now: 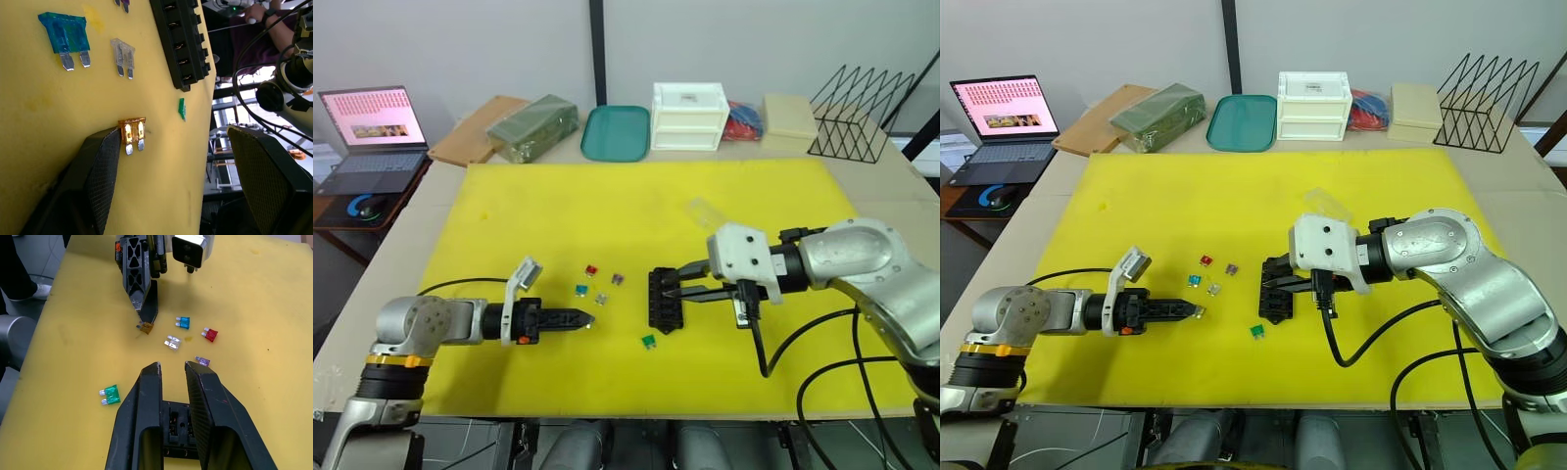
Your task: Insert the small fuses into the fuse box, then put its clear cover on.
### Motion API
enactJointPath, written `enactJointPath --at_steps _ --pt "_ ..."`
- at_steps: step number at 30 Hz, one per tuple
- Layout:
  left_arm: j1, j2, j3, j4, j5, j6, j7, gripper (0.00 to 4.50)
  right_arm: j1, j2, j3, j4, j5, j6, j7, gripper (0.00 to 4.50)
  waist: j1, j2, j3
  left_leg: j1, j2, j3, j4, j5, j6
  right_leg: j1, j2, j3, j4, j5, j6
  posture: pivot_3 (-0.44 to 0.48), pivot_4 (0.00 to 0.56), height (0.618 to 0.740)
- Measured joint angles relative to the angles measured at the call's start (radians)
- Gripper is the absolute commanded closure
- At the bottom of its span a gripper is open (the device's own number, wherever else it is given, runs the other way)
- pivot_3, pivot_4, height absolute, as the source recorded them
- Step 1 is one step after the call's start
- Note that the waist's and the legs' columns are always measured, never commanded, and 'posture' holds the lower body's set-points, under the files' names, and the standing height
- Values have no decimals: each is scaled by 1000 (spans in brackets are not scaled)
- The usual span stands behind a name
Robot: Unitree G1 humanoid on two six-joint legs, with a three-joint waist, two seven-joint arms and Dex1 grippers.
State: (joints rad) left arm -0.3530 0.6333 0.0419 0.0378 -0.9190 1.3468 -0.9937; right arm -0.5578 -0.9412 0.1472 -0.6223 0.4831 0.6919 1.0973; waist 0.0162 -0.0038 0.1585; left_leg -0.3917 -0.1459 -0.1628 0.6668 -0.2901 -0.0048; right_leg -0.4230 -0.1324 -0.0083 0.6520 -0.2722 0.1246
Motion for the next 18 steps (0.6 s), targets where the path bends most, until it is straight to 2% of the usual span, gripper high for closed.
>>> enactJointPath --at_steps 3,13,14,16,18 --pt "1 -1 -11 4 22 -17 0 1823 0 0 2 0 -6 -1 0 3607 0 0 0 0 0 0 0 0 0 0 0 0 0 0 0 0 150 740" --pt "6 14 -36 0 39 -54 -22 1823 0 0 6 0 -10 -2 0 3607 -2 0 0 0 0 0 0 0 0 0 0 0 0 0 0 0 150 740" --pt "6 15 -38 1 40 -59 -26 2124 0 0 6 0 -10 -2 1 3607 -2 0 0 0 0 0 0 0 0 0 0 0 0 0 0 0 150 740" --pt "7 16 -42 3 49 -68 -26 2405 0 0 6 0 -11 -3 1 3607 -2 0 0 0 0 0 0 0 0 0 0 0 0 0 0 0 150 740" --pt "7 16 -44 7 61 -73 -25 3079 0 0 7 0 -15 -5 2 3607 -3 0 0 0 0 0 0 0 0 0 0 0 0 0 0 0 150 740"
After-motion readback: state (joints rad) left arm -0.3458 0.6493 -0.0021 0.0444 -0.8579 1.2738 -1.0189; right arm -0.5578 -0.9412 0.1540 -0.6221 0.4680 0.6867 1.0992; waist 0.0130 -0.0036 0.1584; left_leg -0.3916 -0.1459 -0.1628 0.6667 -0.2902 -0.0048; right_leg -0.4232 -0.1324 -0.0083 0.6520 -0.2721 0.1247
